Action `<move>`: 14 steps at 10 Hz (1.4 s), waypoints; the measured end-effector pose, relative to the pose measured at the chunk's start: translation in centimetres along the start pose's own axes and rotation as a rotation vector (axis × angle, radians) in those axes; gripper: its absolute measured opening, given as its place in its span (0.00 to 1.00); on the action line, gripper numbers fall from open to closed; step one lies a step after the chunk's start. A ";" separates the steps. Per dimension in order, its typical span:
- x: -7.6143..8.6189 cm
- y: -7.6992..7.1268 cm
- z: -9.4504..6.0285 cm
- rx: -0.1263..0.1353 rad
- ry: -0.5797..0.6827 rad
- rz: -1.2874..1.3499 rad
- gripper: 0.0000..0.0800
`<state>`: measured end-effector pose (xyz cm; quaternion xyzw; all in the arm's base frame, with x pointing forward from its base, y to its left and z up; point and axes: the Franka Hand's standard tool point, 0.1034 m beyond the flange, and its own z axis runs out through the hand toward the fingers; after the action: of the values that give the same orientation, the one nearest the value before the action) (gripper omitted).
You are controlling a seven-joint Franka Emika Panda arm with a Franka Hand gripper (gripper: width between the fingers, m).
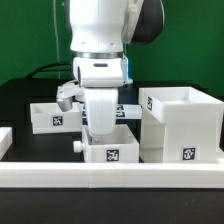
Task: Assemble drawer
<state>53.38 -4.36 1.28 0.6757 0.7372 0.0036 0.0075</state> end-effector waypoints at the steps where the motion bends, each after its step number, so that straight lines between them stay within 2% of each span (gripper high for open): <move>1: 0.7 0.3 0.0 -0.003 0.003 -0.011 0.05; 5: 2.7 1.4 0.0 -0.011 0.003 -0.017 0.05; 8: 2.6 1.3 0.1 -0.007 0.003 -0.008 0.05; 9: 2.7 1.3 0.1 -0.015 0.003 -0.008 0.05; 10: 3.0 1.3 0.1 -0.022 0.005 -0.005 0.05; 14: 4.1 1.5 0.2 -0.019 0.008 0.023 0.05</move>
Offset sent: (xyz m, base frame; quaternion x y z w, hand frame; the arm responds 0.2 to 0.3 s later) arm 0.0251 0.0207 0.0032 -0.0204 -0.0341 -0.0386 0.9985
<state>54.54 -0.16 1.06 0.6839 0.7294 0.0137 0.0110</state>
